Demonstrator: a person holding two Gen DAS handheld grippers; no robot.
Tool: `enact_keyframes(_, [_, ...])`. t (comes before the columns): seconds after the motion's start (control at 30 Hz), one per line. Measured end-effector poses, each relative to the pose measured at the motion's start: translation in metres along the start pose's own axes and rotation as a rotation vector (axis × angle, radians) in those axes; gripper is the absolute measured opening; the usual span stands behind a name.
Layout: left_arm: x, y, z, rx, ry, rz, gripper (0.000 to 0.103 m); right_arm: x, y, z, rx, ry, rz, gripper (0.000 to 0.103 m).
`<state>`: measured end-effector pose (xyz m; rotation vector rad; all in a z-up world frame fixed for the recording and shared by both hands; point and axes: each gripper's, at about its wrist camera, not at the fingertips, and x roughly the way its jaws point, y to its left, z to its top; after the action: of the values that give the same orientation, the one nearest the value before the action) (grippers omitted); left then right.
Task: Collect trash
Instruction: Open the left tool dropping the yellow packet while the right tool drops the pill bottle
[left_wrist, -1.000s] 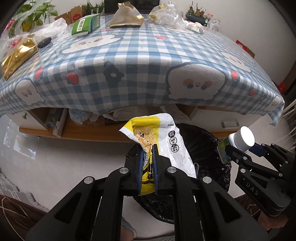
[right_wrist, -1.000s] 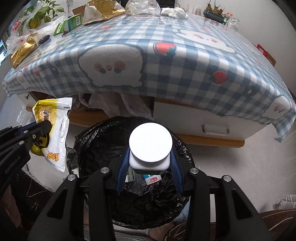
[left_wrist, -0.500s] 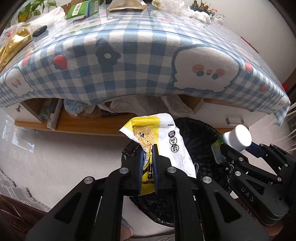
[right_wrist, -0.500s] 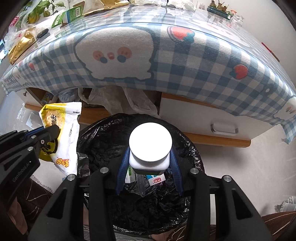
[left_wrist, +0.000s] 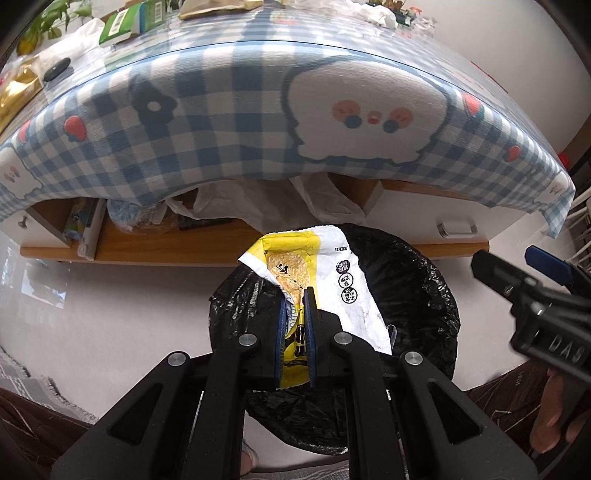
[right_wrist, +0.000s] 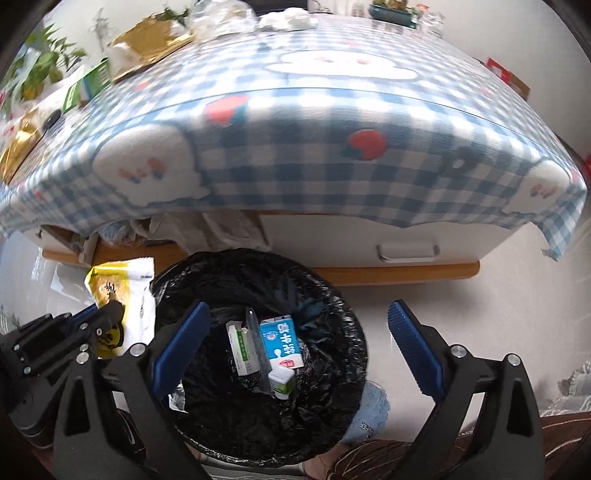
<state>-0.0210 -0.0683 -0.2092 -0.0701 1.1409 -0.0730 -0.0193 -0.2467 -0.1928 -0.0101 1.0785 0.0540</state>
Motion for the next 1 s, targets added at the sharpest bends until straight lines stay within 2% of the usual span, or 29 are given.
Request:
enact_keyframes(0.17, [0.001,-0.014,0.003,0.009,0.006,-0.014,0.009,-0.010,-0.020,0.004,0.012,-0.011,-0.024,0.094])
enact_keyframes(0.47, [0.002,-0.045,0.004,0.057,0.007,-0.045,0.009,-0.022,-0.031,0.007,0.013,-0.040,-0.037,0.095])
enact_keyframes(0.63, [0.000,-0.050,0.004,0.071,-0.008,-0.036,0.015,-0.023,-0.027,0.006,-0.012,-0.049,-0.047,0.095])
enact_keyframes(0.67, [0.000,-0.049,0.004,0.067,-0.012,-0.034,0.019,-0.023,-0.025,0.006,-0.015,-0.050,-0.049,0.095])
enact_keyframes(0.8, [-0.007,-0.045,0.007,0.035,-0.030,-0.031,0.053,-0.023,-0.021,0.006,-0.028,-0.053,-0.050,0.095])
enact_keyframes(0.87, [-0.010,-0.043,0.008,0.032,-0.042,-0.021,0.058,-0.023,-0.020,0.006,-0.033,-0.055,-0.053,0.095])
enact_keyframes(0.97, [-0.014,-0.038,0.009,0.022,-0.056,-0.006,0.075,-0.023,-0.018,0.006,-0.034,-0.058,-0.053,0.095])
enact_keyframes(1.0, [-0.016,-0.035,0.010,0.018,-0.060,-0.010,0.076,-0.023,-0.018,0.007,-0.033,-0.060,-0.053,0.095])
